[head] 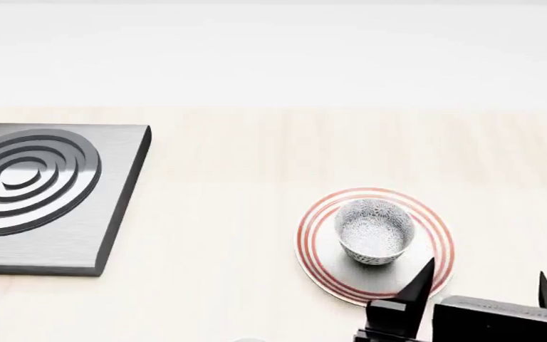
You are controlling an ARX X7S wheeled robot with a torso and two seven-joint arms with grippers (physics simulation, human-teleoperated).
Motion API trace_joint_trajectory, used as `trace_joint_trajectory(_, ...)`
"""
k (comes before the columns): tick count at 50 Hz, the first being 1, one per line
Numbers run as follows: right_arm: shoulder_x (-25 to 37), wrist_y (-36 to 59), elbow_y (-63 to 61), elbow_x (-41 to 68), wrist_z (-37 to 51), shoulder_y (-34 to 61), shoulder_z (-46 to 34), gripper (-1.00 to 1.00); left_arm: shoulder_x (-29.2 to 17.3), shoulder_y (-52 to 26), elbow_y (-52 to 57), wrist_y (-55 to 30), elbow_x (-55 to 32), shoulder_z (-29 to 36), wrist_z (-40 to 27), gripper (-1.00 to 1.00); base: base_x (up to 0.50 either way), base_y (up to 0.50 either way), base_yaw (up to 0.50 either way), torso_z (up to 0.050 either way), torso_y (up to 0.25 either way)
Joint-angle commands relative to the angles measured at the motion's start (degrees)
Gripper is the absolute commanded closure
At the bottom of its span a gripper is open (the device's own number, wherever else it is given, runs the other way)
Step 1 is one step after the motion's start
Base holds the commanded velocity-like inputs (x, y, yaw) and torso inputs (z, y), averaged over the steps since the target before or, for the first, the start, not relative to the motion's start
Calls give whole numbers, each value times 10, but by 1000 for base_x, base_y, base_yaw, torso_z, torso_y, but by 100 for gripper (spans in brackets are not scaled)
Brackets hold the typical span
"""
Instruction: Pick the akita bowl between the plate and the ramekin and place it on the plate.
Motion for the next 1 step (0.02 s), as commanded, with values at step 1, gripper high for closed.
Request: trace_joint_trajectory(1,6,32,-45,2,2,-1,12,-100,-7,10,32,-10,-18,-10,-8,-100,0,0,0,0,0)
